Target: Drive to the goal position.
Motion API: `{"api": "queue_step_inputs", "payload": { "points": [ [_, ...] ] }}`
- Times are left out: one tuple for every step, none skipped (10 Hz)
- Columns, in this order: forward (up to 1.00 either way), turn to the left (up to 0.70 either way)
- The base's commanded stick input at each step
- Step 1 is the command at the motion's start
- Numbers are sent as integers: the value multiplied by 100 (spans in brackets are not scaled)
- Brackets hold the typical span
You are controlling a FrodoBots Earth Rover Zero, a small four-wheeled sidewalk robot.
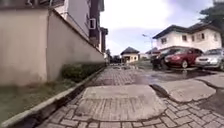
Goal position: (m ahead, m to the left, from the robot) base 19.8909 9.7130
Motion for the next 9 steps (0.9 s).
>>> {"api": "queue_step_inputs", "payload": {
  "points": [
    [69,3],
    [69,3],
    [69,3],
    [69,3],
    [69,3],
    [69,3],
    [69,3],
    [69,-17],
    [69,-29]
  ]
}}
